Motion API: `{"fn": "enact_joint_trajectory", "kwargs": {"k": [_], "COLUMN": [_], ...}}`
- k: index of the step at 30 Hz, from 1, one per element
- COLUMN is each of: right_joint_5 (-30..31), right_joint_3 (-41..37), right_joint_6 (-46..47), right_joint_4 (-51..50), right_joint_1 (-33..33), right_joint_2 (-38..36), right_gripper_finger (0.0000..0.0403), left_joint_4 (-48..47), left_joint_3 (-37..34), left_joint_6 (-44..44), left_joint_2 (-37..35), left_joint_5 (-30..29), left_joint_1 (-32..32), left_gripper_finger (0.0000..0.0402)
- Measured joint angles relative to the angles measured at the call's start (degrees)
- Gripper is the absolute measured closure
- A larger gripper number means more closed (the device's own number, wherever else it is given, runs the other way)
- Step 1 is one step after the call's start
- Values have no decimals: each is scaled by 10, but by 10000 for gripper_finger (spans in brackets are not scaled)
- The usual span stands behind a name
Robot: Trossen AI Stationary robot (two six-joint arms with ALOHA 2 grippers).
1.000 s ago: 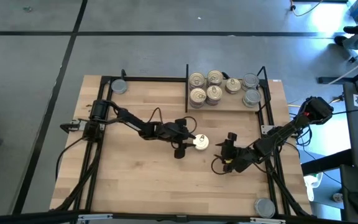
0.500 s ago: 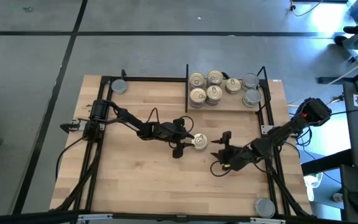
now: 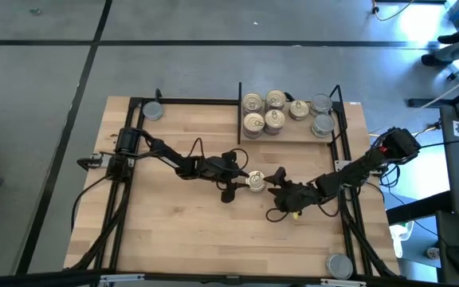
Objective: Stack canned seafood by type on shelf
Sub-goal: Stack the blue tuna can on top of the blue tuna can
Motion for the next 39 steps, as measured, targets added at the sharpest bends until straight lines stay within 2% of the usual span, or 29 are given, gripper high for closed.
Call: {"fn": "enact_joint_trajectory", "kwargs": {"k": [8,13,23,27,33,36,39], "right_joint_5": [-61,-55,-55,-82,-83,-82,-81], "right_joint_3": [0,0,0,0,0,0,0], "right_joint_6": [-90,-134,-133,-131,-132,-132,-132], "right_joint_4": [6,6,11,11,9,9,10], "right_joint_1": [-17,-18,-16,-16,-16,-16,-16], "right_joint_2": [0,0,0,0,0,0,0], "right_gripper_finger": [120,120,120,120,120,103,65], "left_joint_4": [0,0,0,1,1,1,1], "left_joint_3": [0,0,0,0,0,0,0], "left_joint_6": [2,3,9,8,7,4,5], "left_joint_2": [0,0,0,0,0,0,0], "left_joint_5": [0,-1,-1,-1,-1,-1,-1], "left_joint_1": [0,0,0,0,0,0,0], "left_gripper_finger": [226,226,226,226,226,226,226]}}
